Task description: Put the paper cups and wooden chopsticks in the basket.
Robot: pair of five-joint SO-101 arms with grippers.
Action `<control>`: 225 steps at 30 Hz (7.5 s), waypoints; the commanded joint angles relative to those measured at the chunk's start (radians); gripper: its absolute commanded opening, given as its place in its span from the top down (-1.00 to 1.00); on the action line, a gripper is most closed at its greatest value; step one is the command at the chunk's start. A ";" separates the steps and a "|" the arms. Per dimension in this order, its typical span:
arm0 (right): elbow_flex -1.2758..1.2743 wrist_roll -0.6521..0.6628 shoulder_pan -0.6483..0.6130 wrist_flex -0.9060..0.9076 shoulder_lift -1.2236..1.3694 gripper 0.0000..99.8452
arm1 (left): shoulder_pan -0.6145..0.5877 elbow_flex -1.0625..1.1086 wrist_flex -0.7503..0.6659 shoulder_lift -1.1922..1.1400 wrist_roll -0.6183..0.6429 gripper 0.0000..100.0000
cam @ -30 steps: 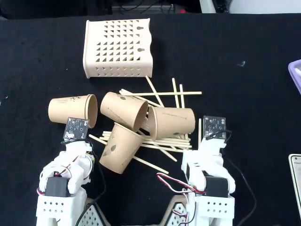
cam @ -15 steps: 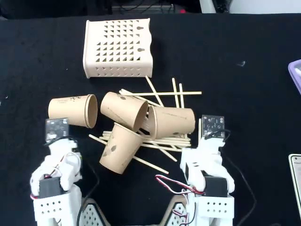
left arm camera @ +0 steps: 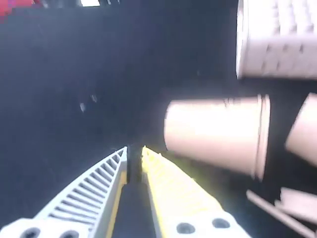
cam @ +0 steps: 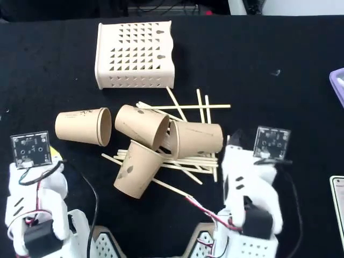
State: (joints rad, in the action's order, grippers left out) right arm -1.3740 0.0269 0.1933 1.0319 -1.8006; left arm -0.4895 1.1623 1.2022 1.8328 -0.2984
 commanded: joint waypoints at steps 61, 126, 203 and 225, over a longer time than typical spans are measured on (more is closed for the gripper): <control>0.321 -0.199 -0.247 -0.336 0.855 0.58 | 0.234 -1.561 -0.293 -2.374 0.382 0.38; 0.306 -0.199 -0.247 -0.338 0.857 0.58 | 0.068 -2.126 0.153 -2.733 0.241 0.56; 0.725 -0.199 -0.334 -0.471 0.955 0.59 | 0.645 -2.726 0.559 -2.599 0.046 0.94; 0.702 -0.192 -0.344 -1.049 1.446 0.59 | 0.769 -2.629 0.562 -2.559 0.048 0.94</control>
State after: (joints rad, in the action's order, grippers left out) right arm -0.7050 -0.1649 -0.1320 0.0115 -0.3613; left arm 0.2286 -1.5244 1.7453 -0.7940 -0.2447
